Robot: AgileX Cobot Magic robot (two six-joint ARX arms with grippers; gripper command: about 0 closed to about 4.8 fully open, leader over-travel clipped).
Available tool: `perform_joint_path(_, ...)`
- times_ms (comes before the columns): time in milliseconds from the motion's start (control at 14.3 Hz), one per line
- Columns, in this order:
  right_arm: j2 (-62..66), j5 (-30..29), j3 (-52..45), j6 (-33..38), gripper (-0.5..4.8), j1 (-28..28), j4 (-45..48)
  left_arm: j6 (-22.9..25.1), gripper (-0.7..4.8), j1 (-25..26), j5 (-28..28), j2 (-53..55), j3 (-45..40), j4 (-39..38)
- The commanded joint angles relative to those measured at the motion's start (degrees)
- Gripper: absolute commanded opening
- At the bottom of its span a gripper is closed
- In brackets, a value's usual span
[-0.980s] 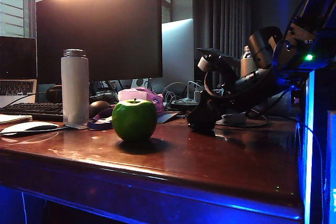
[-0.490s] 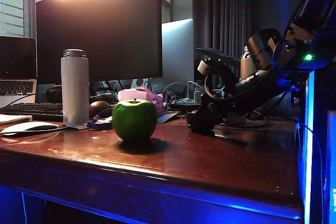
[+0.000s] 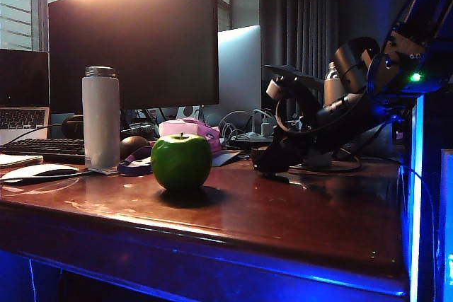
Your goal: Stack the black thermos bottle cap from the table onto the green apple.
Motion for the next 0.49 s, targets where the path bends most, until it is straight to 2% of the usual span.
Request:
perform_joint_path(70,-0.7,-0.13,0.35,0.94,2.81,0.09,3.04,0.2,-0.06,0.0,0.31,-0.2,0.22,0.7)
perform_joint_path(490,-6.69,-1.68,0.35,4.13,2.81,0.09,1.79,0.2,-0.06,0.0,0.28,-0.2,0.22,0.7)
